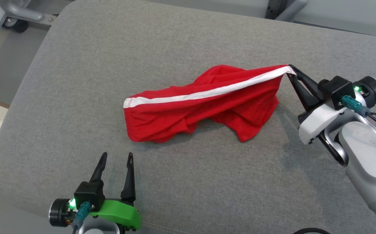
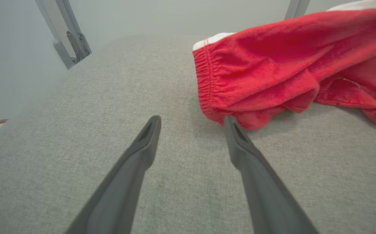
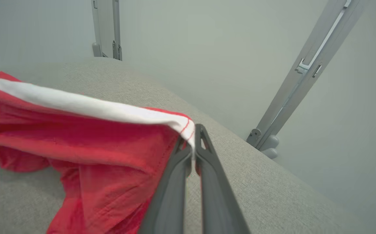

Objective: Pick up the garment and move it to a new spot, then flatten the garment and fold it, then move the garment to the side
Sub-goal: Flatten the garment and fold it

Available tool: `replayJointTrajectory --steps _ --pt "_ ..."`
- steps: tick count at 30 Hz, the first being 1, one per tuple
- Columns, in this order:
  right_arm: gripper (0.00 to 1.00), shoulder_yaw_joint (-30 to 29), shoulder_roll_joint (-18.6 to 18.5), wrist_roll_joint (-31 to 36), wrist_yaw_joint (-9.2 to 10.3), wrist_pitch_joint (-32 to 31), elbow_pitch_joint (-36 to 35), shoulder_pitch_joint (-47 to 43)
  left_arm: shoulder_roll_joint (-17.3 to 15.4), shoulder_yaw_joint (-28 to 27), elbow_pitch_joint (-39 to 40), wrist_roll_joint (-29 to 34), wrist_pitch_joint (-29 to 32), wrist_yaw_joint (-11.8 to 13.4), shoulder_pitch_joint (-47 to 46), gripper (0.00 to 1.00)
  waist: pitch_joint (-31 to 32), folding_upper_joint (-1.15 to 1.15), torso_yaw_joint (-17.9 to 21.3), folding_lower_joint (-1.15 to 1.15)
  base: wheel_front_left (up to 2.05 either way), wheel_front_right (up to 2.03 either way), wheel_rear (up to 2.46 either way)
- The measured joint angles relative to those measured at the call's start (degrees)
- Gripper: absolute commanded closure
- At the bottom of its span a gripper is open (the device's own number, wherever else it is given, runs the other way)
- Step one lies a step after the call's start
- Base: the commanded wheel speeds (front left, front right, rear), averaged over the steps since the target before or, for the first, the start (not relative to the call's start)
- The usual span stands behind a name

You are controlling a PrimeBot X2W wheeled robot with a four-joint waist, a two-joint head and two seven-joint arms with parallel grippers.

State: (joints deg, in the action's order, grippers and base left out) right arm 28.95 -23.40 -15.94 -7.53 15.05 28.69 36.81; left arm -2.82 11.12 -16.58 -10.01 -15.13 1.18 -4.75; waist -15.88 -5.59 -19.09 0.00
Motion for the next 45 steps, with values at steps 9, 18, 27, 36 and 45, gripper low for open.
replayJointTrajectory --steps 9,18,27,36,45 --pt "1.0 1.07 -3.39 0.03 -0.01 -0.07 -0.05 -1.2 0.02 1.92 -1.45 0.0 0.0 -0.21 0.03 0.0 2.27 0.0 5.16 0.0 0.0 0.0 0.0" --pt "0.62 1.72 -1.09 -1.47 -0.01 -0.32 3.92 -11.18 0.01 1.19 -1.89 0.43 0.0 -0.19 0.2 0.0 3.92 0.0 8.0 0.0 0.0 0.0 0.0" --pt "0.0 -11.12 5.13 2.87 -0.01 -0.01 0.98 -19.07 0.02 -3.74 -1.65 1.8 0.0 -0.15 1.3 0.0 6.1 0.0 12.36 0.0 0.0 0.0 0.0" --pt "0.0 -23.62 13.12 11.69 0.0 0.01 -11.05 -26.72 -0.01 -7.78 -0.14 2.58 0.0 -0.04 3.24 0.0 8.65 0.0 17.49 0.0 0.0 0.0 0.0" --pt "0.0 -24.44 16.63 13.06 0.0 0.01 -15.77 -30.75 0.01 -9.87 1.91 3.09 0.0 0.1 5.79 0.0 10.93 0.0 21.23 0.0 0.0 0.0 0.0"
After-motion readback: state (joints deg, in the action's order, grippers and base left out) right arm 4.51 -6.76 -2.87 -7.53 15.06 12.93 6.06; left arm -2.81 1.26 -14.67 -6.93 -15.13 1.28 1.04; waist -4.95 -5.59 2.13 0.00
